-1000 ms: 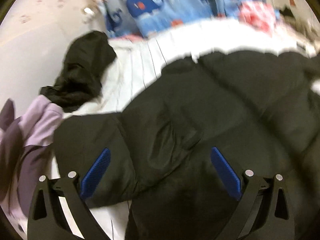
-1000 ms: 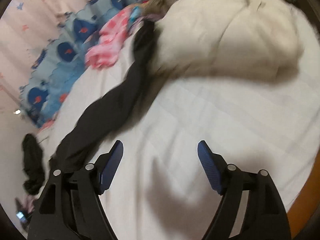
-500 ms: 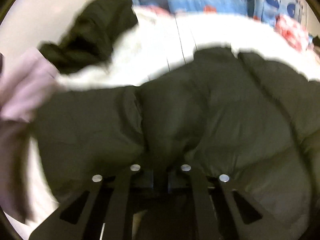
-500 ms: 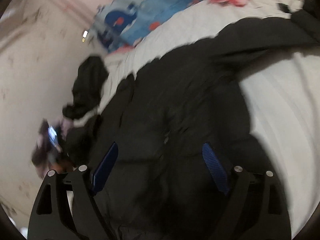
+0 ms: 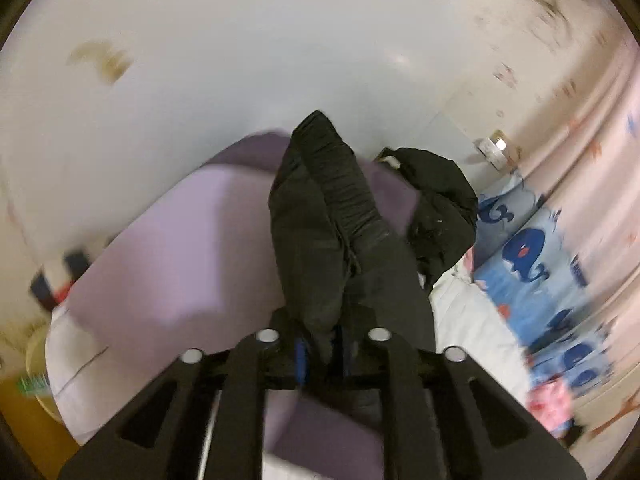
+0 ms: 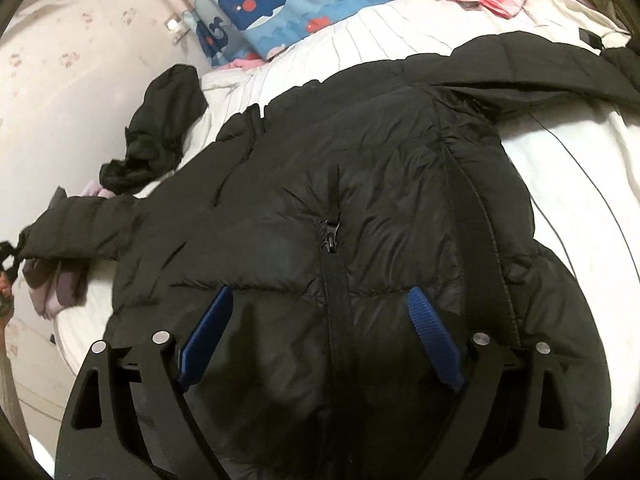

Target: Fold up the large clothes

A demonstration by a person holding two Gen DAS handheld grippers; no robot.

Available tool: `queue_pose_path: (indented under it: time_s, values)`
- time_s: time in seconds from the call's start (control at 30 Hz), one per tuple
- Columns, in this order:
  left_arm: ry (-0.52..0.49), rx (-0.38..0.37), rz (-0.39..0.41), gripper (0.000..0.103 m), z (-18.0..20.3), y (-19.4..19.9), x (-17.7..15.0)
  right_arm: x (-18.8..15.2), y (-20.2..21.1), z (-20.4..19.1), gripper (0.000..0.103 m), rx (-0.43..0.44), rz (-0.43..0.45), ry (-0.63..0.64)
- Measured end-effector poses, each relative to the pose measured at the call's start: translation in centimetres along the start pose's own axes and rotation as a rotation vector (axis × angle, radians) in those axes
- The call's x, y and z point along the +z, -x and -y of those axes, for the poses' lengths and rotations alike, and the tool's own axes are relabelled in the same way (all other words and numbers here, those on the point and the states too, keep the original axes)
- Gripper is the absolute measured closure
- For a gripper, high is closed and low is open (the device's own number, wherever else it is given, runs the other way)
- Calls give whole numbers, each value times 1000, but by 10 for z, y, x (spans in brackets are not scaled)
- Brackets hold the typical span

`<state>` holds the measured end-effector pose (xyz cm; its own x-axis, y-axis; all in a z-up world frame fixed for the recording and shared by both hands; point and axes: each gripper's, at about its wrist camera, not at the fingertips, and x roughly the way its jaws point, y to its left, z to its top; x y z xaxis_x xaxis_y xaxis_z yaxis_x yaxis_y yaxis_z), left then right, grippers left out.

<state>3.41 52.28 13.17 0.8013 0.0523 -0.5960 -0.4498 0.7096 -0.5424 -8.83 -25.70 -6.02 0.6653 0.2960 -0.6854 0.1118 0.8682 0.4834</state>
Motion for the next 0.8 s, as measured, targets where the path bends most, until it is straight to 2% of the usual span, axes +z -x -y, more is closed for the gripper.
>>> queue_pose_path:
  time_s: [0.03,0.07,0.1,0.17,0.27,0.37,0.47,0.6,0.67,0.8]
  values:
    - [13,50,17,43,-9,7,-3,0,-1,1,15,-6,-9,7]
    - [30,95,48,33,-20,19,-7,0,-2,2,14,-14,-15,14]
    - [58,108,76,23,-32,30,-10,1,-3,3,14,-18,-18,18]
    - [98,107,79,23,-50,45,-12,1,-3,4,14,-26,-23,28]
    - [83,126,112,22,-62,74,-21,1,-2,5,14,-20,-19,24]
    - [19,115,144,18,-68,113,-41,1,0,6,14,-14,-13,22]
    - [-81,88,162,11,-52,137,-66,0,0,3,13,-24,-13,35]
    - [-252,-23,113,8,-7,143,-112,-2,-4,-5,11,-50,-13,65]
    - [-320,-82,71,8,19,134,-135,-3,-5,-6,11,-61,-14,77]
    - [-481,-208,-31,7,85,105,-202,-5,-6,-8,11,-73,-13,89]
